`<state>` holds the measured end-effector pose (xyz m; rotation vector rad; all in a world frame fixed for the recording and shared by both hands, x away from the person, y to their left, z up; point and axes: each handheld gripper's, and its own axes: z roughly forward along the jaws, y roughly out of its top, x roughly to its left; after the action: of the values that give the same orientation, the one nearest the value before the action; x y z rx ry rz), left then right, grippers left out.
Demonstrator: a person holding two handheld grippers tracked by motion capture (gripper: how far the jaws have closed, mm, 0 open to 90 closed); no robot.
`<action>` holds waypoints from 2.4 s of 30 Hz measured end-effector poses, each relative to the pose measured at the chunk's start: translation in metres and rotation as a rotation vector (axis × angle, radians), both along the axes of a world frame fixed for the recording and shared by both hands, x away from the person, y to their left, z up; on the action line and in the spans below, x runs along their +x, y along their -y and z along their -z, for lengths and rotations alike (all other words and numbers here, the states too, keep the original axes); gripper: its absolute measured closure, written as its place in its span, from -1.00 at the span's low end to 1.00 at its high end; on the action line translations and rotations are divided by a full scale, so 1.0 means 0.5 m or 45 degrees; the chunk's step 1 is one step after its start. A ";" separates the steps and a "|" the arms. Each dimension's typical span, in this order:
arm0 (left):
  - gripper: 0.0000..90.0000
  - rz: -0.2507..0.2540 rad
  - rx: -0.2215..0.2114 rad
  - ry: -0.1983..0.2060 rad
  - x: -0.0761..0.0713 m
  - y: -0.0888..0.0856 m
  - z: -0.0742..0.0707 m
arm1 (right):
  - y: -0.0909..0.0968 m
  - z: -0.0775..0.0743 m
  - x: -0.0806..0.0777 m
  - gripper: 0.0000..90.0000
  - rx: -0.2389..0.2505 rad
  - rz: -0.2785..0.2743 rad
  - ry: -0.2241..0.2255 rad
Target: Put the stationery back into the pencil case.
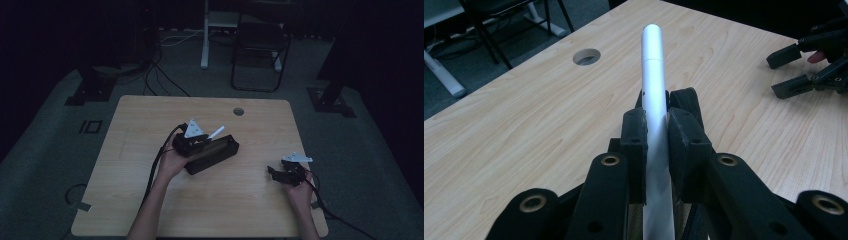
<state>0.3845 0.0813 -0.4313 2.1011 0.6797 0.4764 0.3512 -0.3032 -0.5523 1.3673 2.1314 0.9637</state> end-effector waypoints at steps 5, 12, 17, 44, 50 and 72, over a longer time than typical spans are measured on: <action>0.75 0.006 0.007 -0.008 0.003 0.002 0.005 | 0.000 0.000 0.000 -0.33 -0.001 -0.001 0.000; 0.75 0.009 0.007 -0.022 0.009 0.003 0.012 | 0.000 0.000 0.000 -0.33 -0.001 -0.001 0.000; 0.75 0.005 0.024 -0.040 0.017 0.005 0.021 | 0.000 0.000 0.000 -0.33 -0.001 -0.002 0.001; 0.75 0.014 0.065 -0.096 0.035 0.017 0.056 | 0.000 0.000 0.000 -0.33 -0.001 -0.001 -0.001; 0.75 0.028 0.069 -0.105 0.037 0.023 0.060 | 0.000 0.000 0.000 -0.33 -0.001 -0.002 -0.002; 0.49 0.045 0.075 -0.134 0.040 0.033 0.068 | 0.000 0.000 0.000 -0.33 -0.003 -0.006 0.000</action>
<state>0.4043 0.0647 -0.4654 2.2020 0.6949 0.3728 0.3511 -0.3032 -0.5523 1.3618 2.1358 0.9630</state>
